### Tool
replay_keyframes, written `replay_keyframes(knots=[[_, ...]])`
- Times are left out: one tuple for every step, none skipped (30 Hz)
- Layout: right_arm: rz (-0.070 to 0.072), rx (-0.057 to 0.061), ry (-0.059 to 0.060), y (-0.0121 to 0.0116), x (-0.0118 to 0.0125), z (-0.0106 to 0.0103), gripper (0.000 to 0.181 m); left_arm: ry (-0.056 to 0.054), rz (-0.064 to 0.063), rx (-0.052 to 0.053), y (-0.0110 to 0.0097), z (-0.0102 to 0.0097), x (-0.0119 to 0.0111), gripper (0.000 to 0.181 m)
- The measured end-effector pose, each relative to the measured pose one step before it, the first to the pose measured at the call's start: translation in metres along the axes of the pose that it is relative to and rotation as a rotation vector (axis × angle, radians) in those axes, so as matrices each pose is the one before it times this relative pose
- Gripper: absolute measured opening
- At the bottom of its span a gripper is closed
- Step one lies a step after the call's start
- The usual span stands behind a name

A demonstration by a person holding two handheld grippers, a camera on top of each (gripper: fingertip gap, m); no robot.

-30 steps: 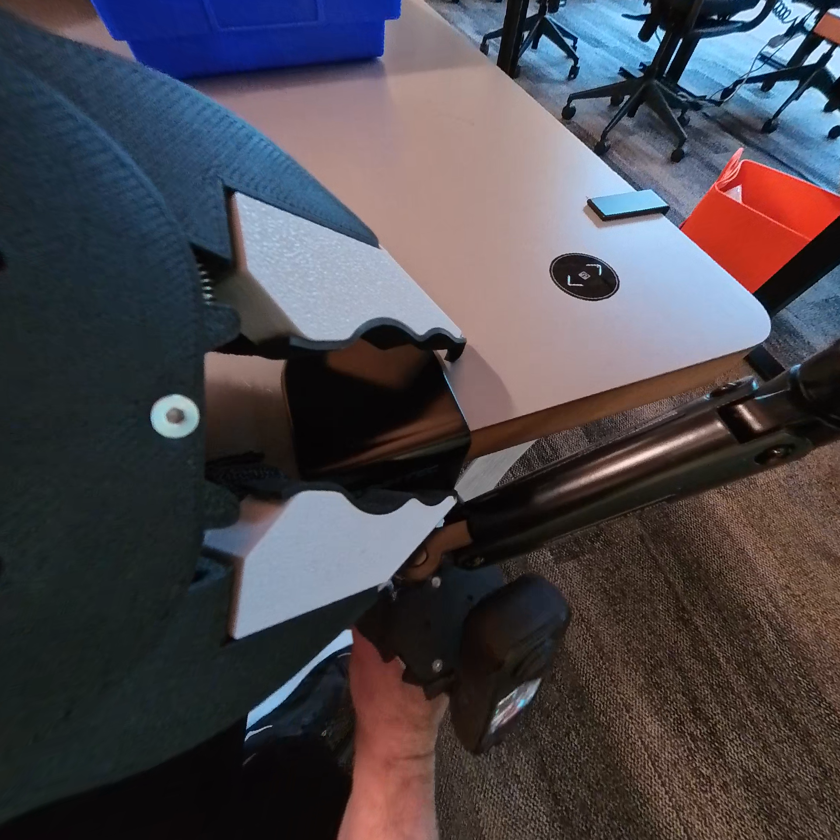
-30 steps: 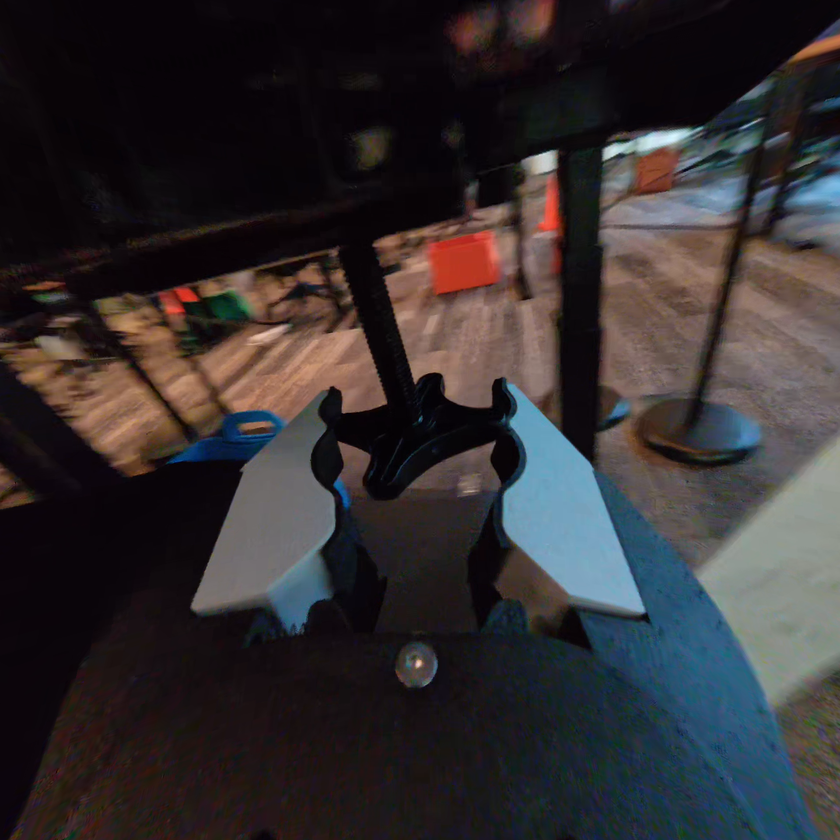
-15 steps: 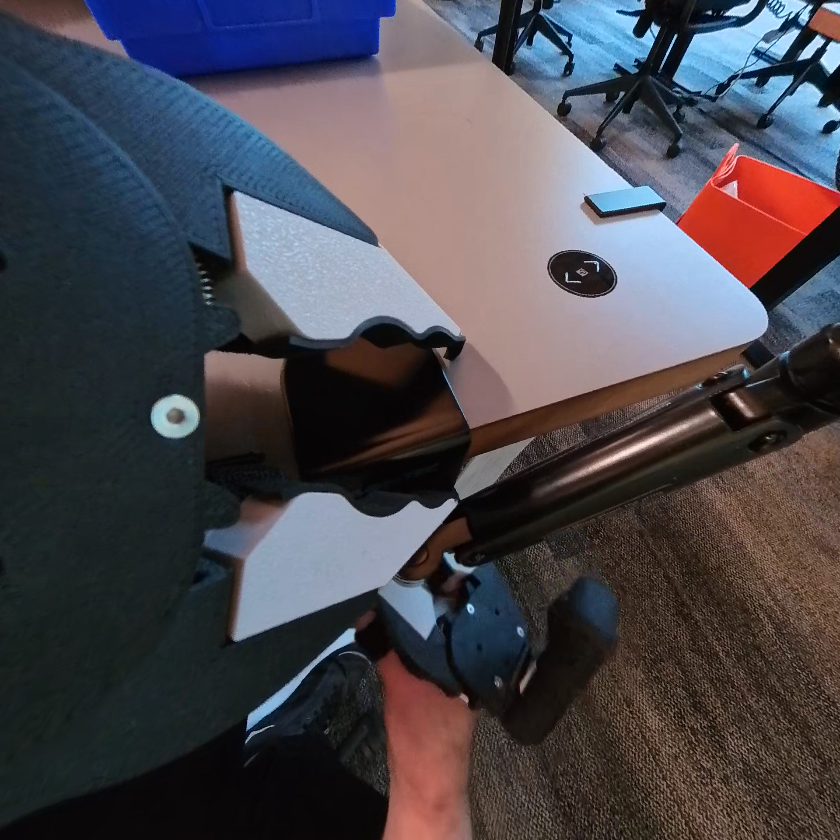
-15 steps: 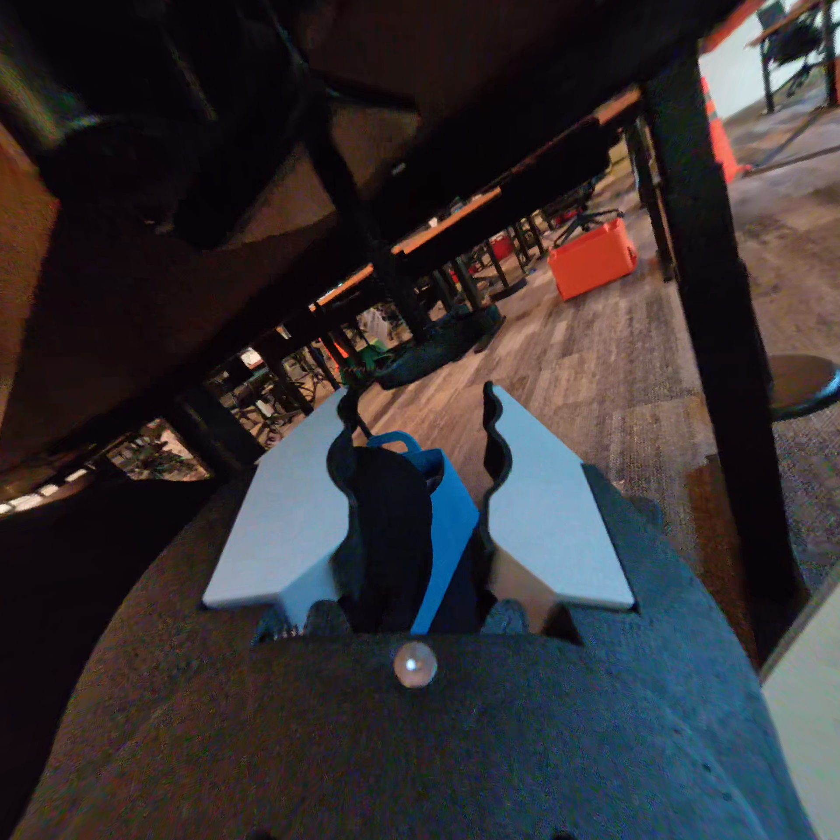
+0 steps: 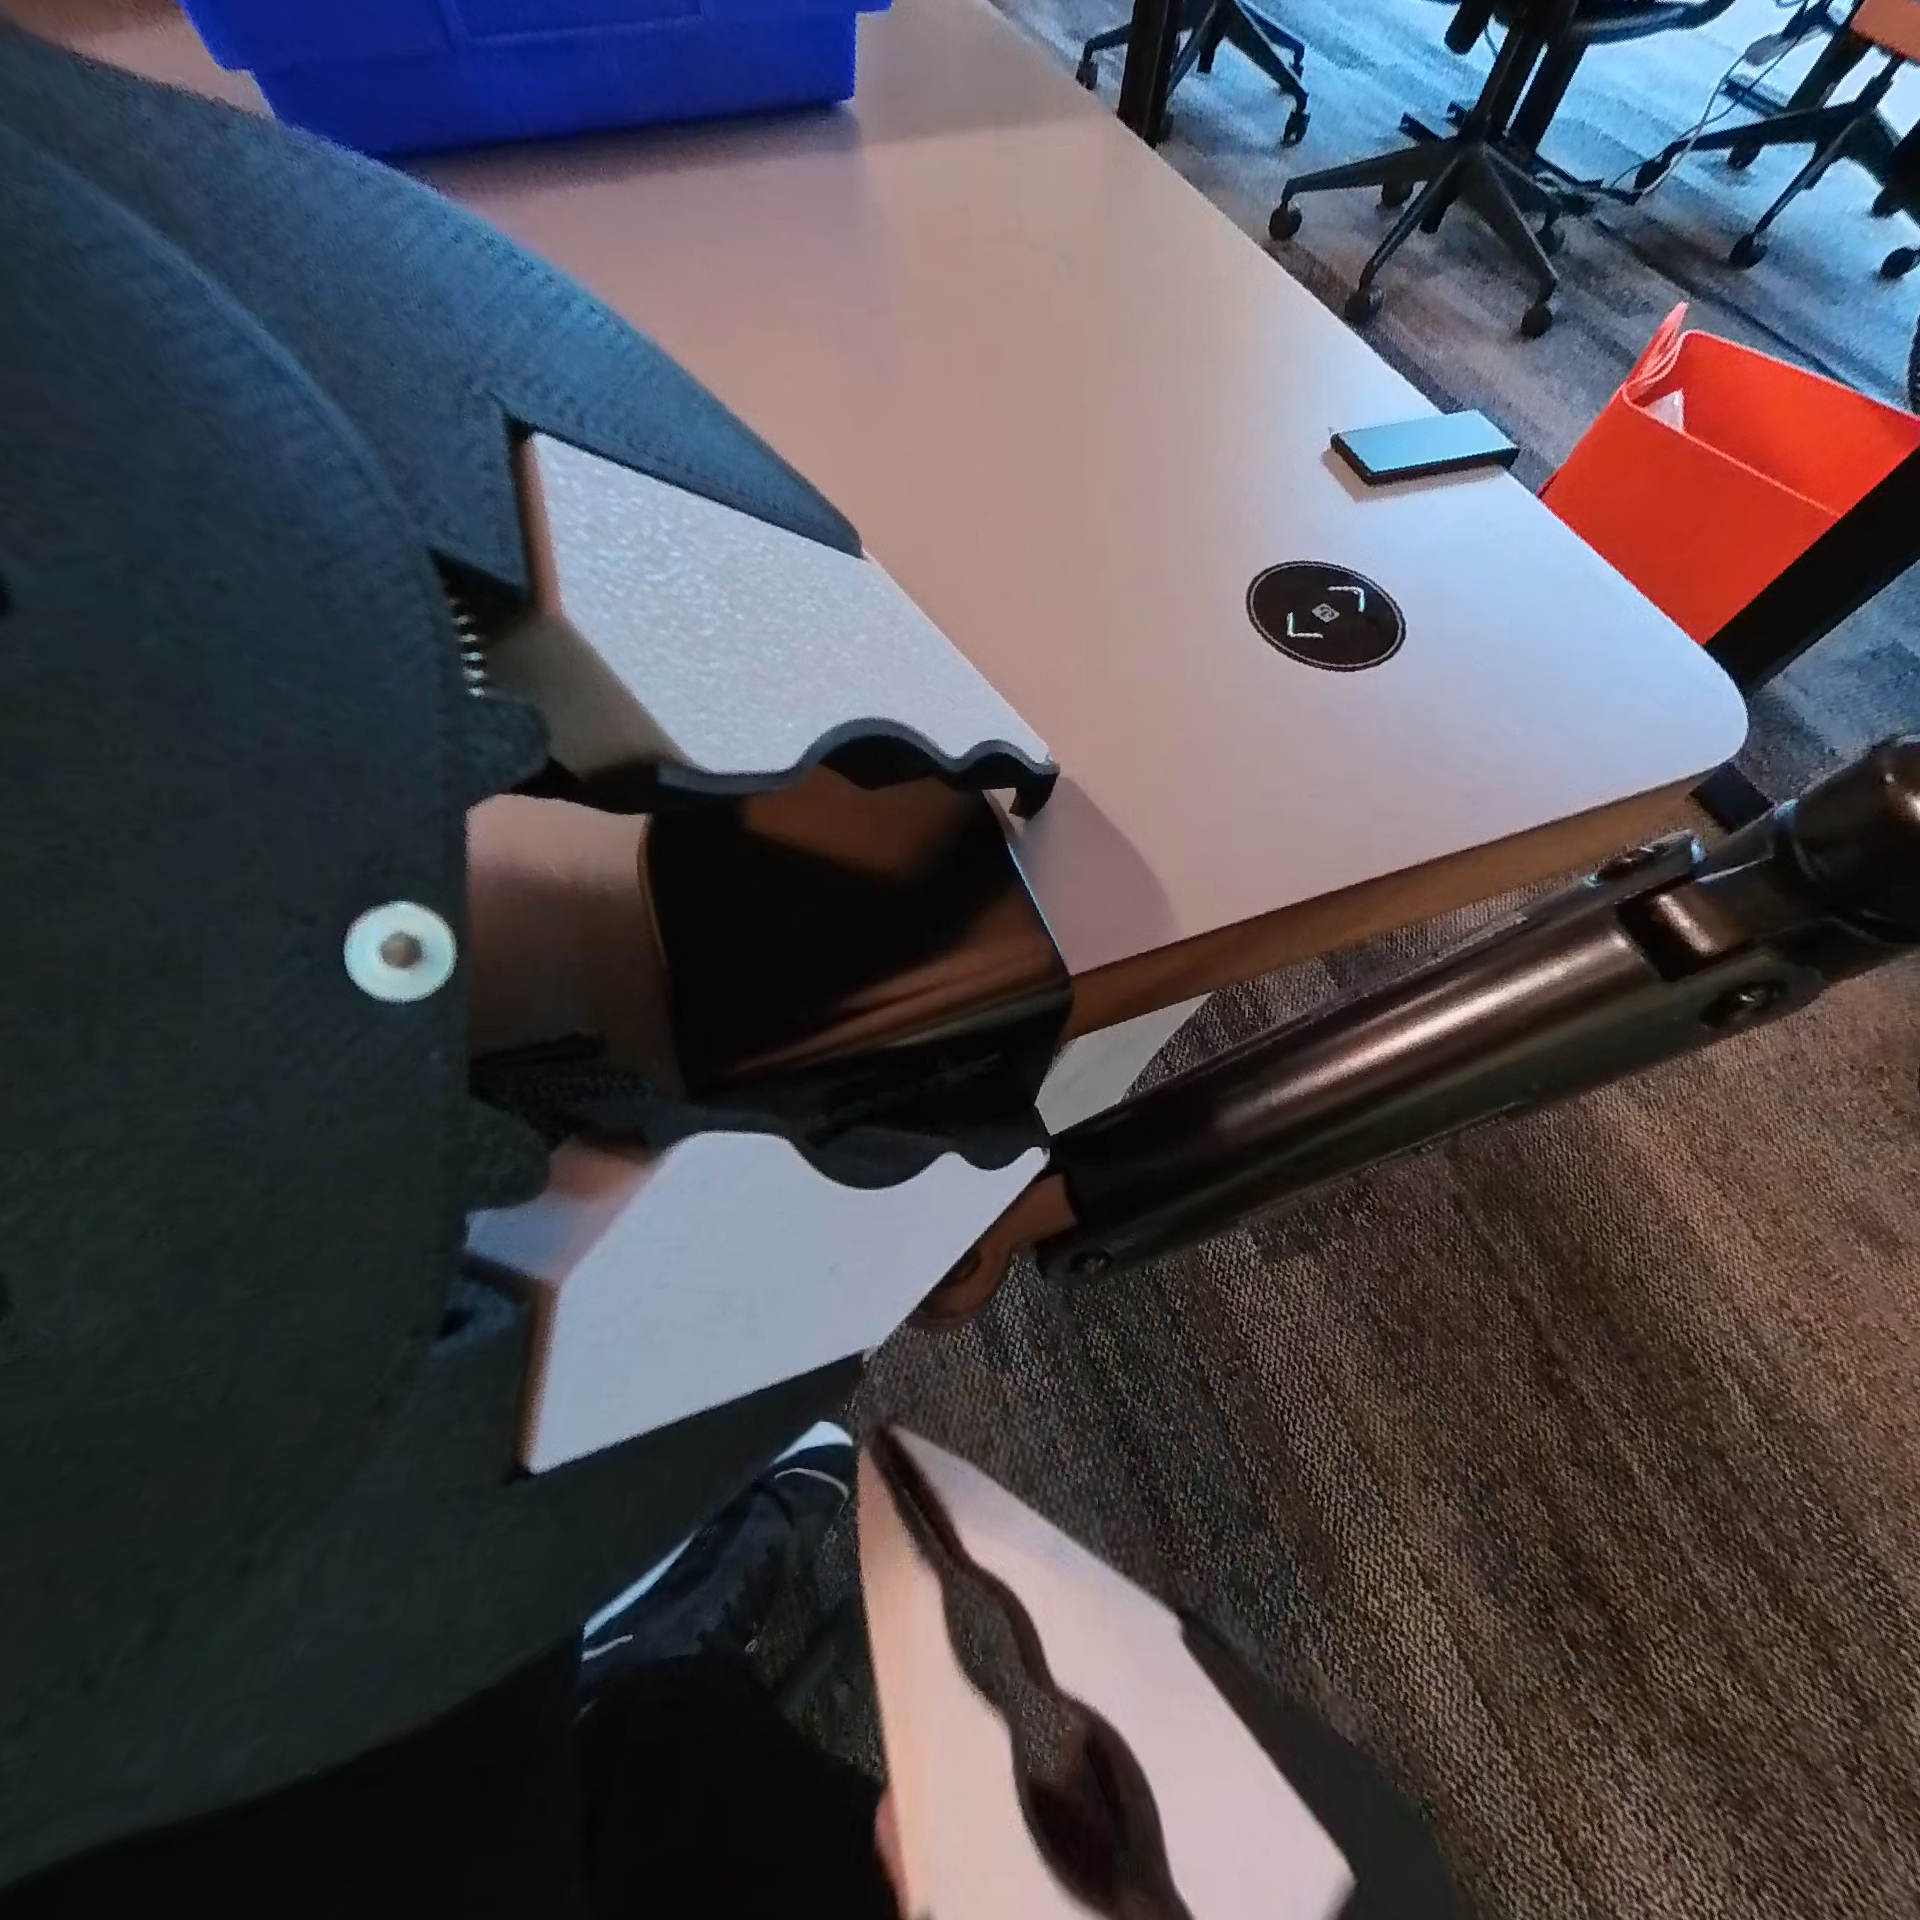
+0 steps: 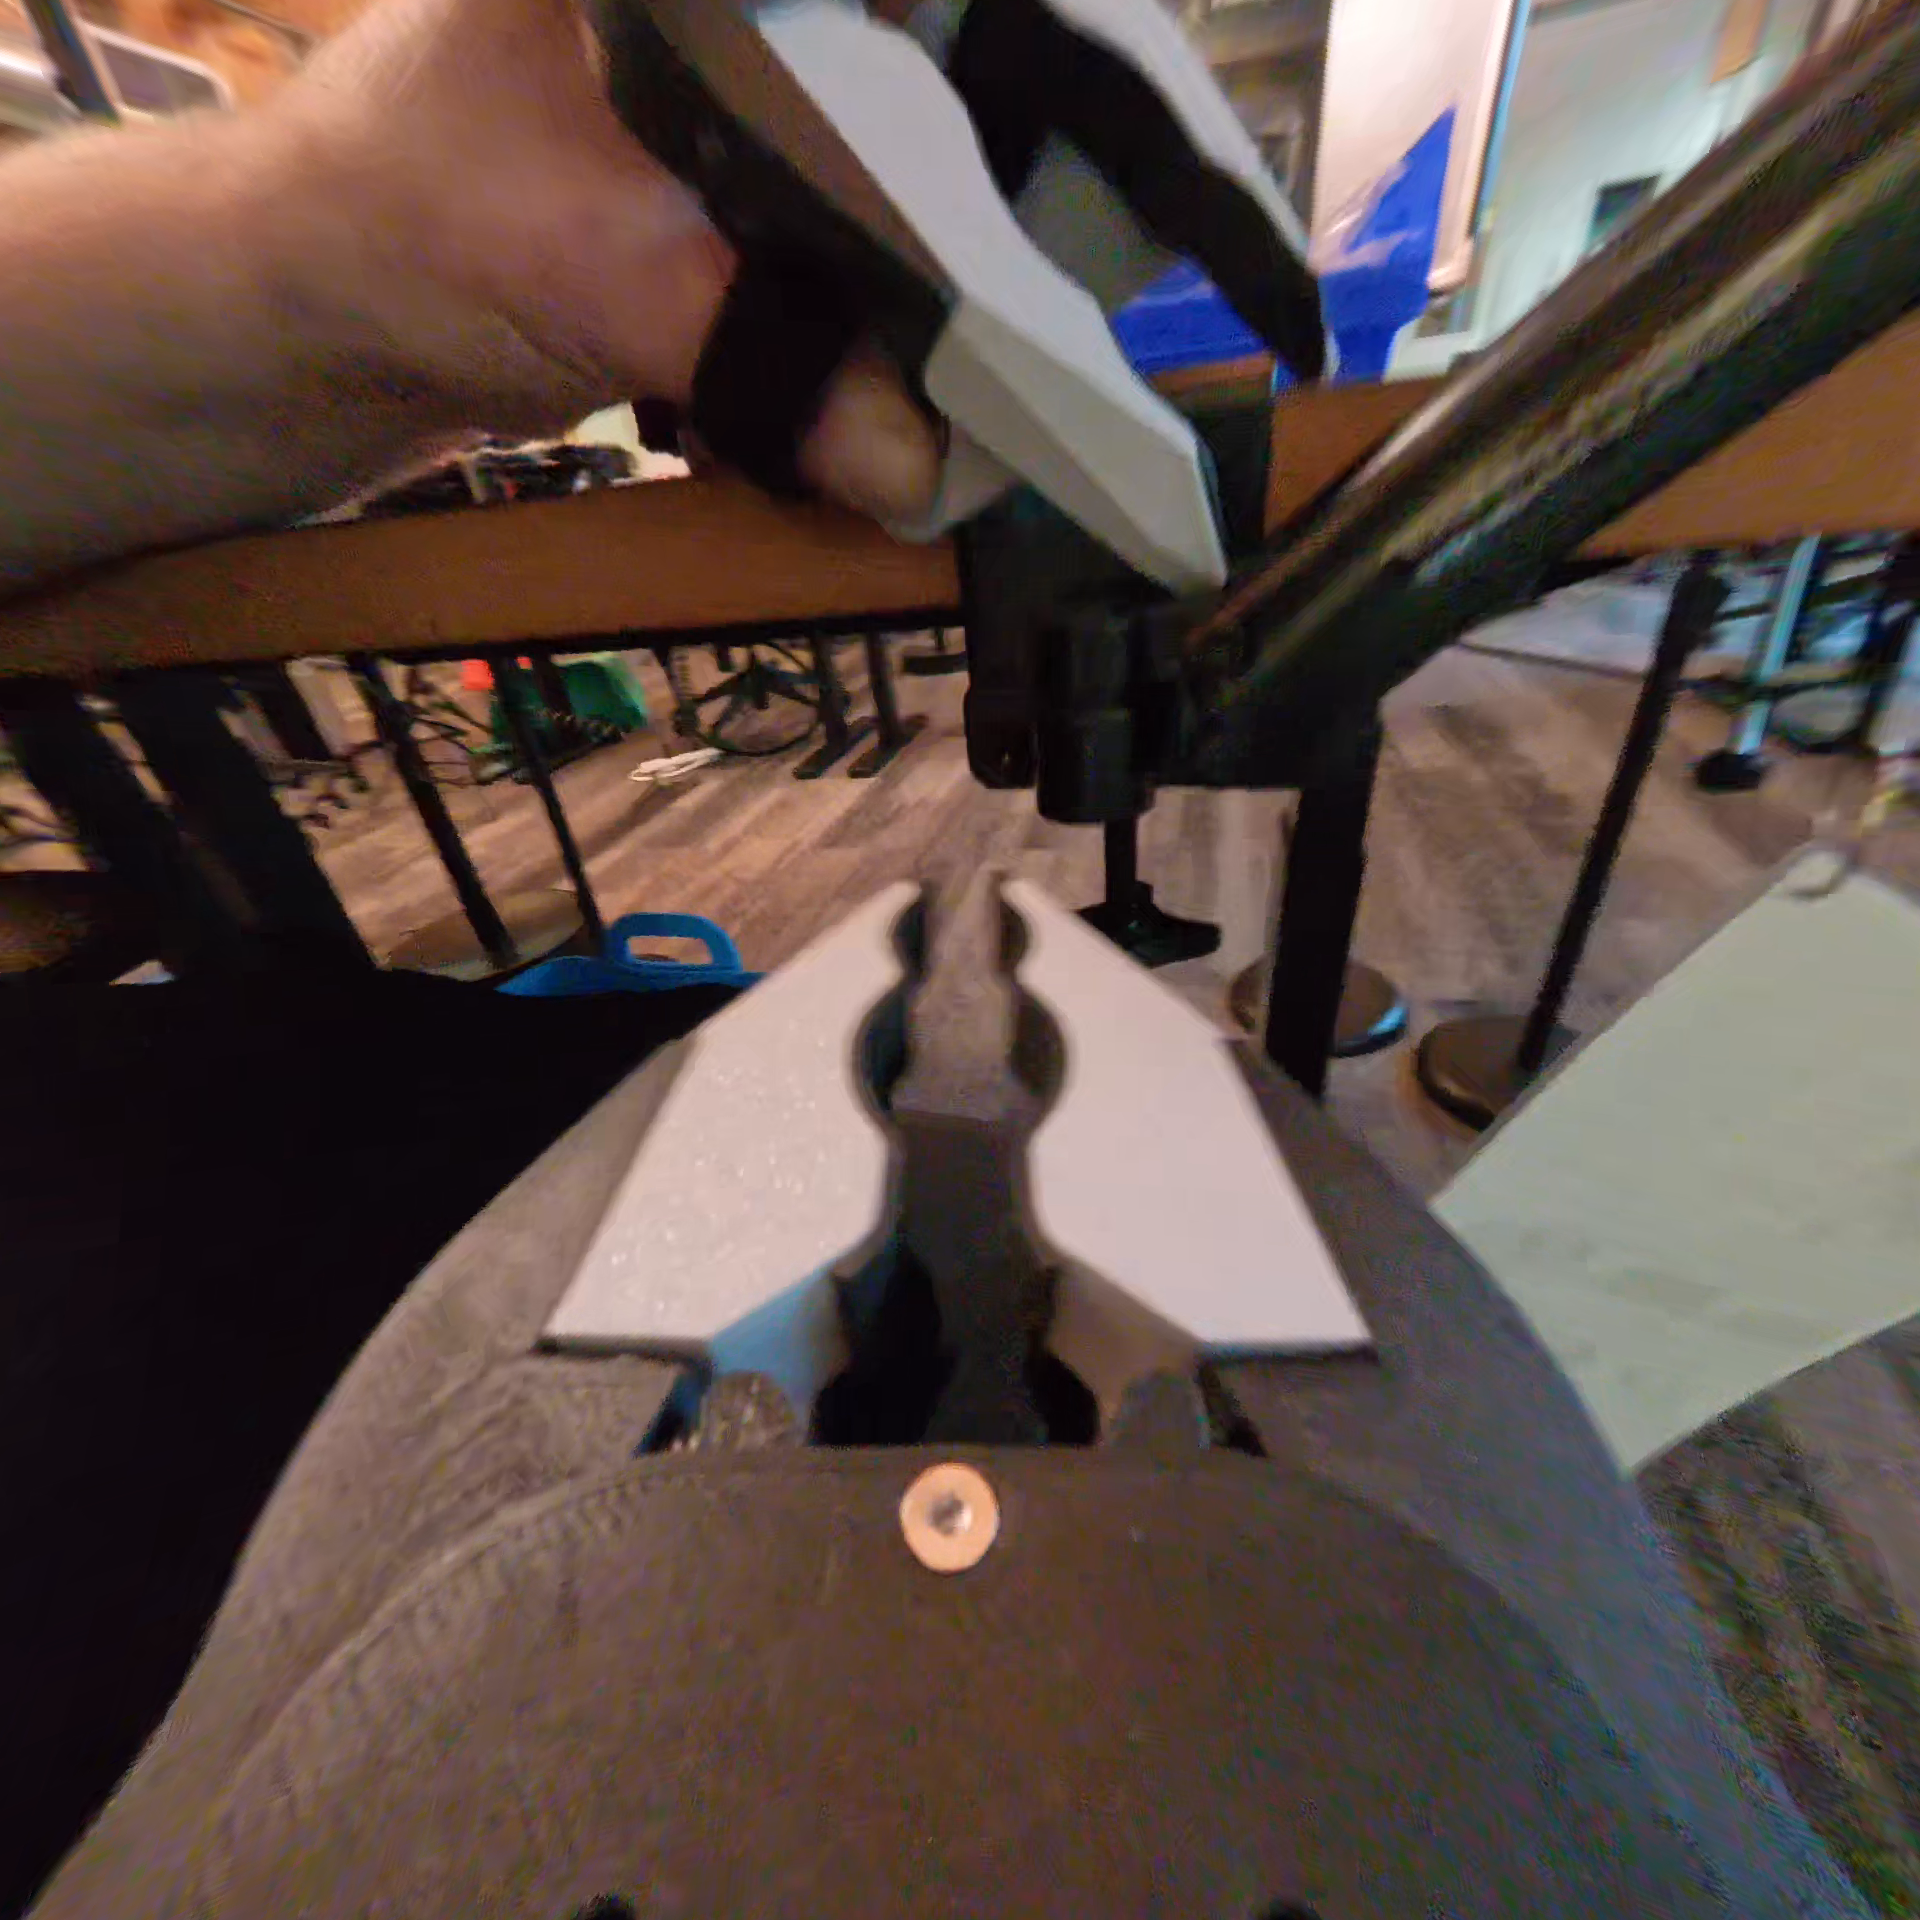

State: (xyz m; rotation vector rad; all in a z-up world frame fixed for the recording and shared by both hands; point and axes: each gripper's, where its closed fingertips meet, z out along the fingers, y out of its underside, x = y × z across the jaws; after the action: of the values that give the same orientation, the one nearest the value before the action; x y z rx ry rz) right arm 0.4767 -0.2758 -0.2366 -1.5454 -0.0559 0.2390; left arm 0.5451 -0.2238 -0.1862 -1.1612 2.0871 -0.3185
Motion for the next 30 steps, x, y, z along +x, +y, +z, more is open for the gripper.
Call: replay_keyframes(knots=[[-0.0191,-0.0010,0.0305,-0.00729,-0.00066,-0.00470,0.045,-0.0001,0.0015,0.0005,-0.00001,0.00002,0.00004,0.065],[-0.0201,0.0047,0.0081,-0.00717,-0.00333,-0.00435,0.040,0.0008,0.0000,0.0002,-0.00009,0.00002,-0.00005,0.065],[-0.0200,0.0027,-0.0100,-0.00589,-0.00566,-0.00412,0.035,0.0020,-0.0029,-0.0011,0.00026,-0.00001,-0.00016,0.066],[-0.0243,-0.0155,-0.0055,-0.00181,-0.00397,-0.00508,0.030,0.0049,-0.0041,0.0005,0.00005,-0.00016,0.00005,0.067],[-0.0349,-0.0218,0.0230,-0.00211,-0.00103,-0.00450,0.000,0.0067,-0.0067,0.0009,0.00011,-0.00024,0.00007,0.067],[-0.0278,-0.0119,0.0265,-0.00393,0.00043,-0.00383,0.000,0.0055,-0.0055,0.0001,0.00026,-0.00016,-0.00001,0.068],[-0.0145,0.0113,0.0081,-0.00737,-0.00203,-0.00304,0.000,0.0021,-0.0020,-0.0009,0.00012,-0.00003,-0.00005,0.069],[-0.0109,0.0289,0.0056,-0.01097,-0.00299,-0.00368,0.000,-0.0007,0.0010,-0.0009,0.00007,-0.00001,0.00004,0.069],[-0.0087,0.0113,0.0037,-0.00902,-0.00205,-0.00078,0.026,0.0009,0.0003,-0.0009,0.00018,-0.00005,0.00002,0.069],[-0.0238,-0.0083,0.0171,-0.00746,0.00022,-0.00018,0.026,0.0026,-0.0028,-0.0012,0.00033,-0.00010,-0.00005,0.070],[-0.0336,0.0065,0.0211,-0.00984,0.00051,-0.00232,0.026,0.0007,-0.0022,-0.0027,0.00035,-0.00002,-0.00023,0.071],[-0.0274,0.0128,-0.0031,-0.01121,-0.00224,-0.00369,0.026,0.0002,0.0002,-0.0013,0.00017,0.00005,0.00003,0.071],[-0.0052,0.0057,-0.0195,-0.01042,-0.00328,-0.00111,0.000,0.0010,0.0005,-0.0007,0.00005,-0.00012,0.00006,0.072],[0.0453,0.0355,-0.0531,-0.01472,-0.00569,-0.00166,0.000,0.0031,-0.0014,0.0005,0.00010,-0.00014,0.00014,0.072],[0.0965,0.0856,-0.0575,-0.02087,-0.00417,-0.00306,0.000,0.0059,-0.0037,0.0018,-0.00005,-0.00044,0.00019,0.073],[0.0928,0.0882,-0.0618,-0.02106,-0.00434,-0.00254,0.010,0.0007,-0.0082,0.0049,-0.00035,-0.00095,-0.00105,0.076],[0.0830,0.0472,-0.0562,-0.01480,-0.00469,0.00014,0.051,0.0024,-0.0035,0.0028,0.00042,-0.00084,-0.00127,0.080],[0.1006,0.0511,-0.0444,-0.01422,-0.00119,0.00101,0.093,0.0004,-0.0099,0.0024,0.00076,-0.00060,-0.00172,0.085],[0.1112,0.0764,-0.0614,-0.01779,-0.00385,0.00032,0.105,0.0104,-0.0154,0.0088,-0.00024,-0.00109,-0.00020,0.086],[0.0780,0.0971,-0.0918,-0.01904,-0.00970,-0.00250,0.096,0.0128,-0.0094,0.0098,-0.00041,-0.00124,0.00053,0.086],[0.0472,0.0673,-0.0502,-0.01364,-0.00540,-0.00091,0.094,0.0026,-0.0038,0.0053,0.00008,-0.00074,-0.00083,0.087],[0.0043,0.0089,-0.0248,-0.00464,-0.00363,-0.00017,0.065,0.0015,-0.0060,0.0045,-0.00001,-0.00030,-0.00124,0.092],[-0.0443,-0.0301,-0.0148,0.00181,-0.00499,0.00078,0.016,0.0109,-0.0112,0.0026,0.00017,0.00005,0.00008,0.093],[-0.0503,-0.0362,0.0155,0.00328,-0.00151,0.00131,0.000,0.0069,-0.0086,0.0000,0.00022,0.00011,-0.00014,0.093],[-0.0216,-0.0298,0.0338,0.00274,0.00286,0.00041,0.000,0.0050,-0.0003,0.0059,-0.00079,-0.00044,0.00071,0.091],[-0.0088,-0.0301,0.0342,0.00314,0.00427,-0.00146,0.000,0.0034,0.0062,0.0061,-0.00099,-0.00044,0.00154,0.086],[-0.0276,-0.0251,0.0423,0.00307,0.00525,-0.00304,0.000,-0.0073,0.0142,-0.0051,0.00005,0.00002,0.00118,0.081],[-0.0329,-0.0237,0.0729,0.00307,0.00974,-0.00411,0.025,-0.0115,0.0118,-0.0158,0.00114,0.00112,0.00083,0.077],[-0.0271,-0.0382,0.0659,0.00453,0.00996,-0.00447,0.054,-0.0140,0.0045,-0.0207,0.00147,0.00227,0.00000,0.075],[-0.0195,-0.0416,0.0567,0.00412,0.01002,-0.00532,0.075,-0.0165,0.0172,-0.0020,-0.00098,0.00076,-0.00043,0.075]])
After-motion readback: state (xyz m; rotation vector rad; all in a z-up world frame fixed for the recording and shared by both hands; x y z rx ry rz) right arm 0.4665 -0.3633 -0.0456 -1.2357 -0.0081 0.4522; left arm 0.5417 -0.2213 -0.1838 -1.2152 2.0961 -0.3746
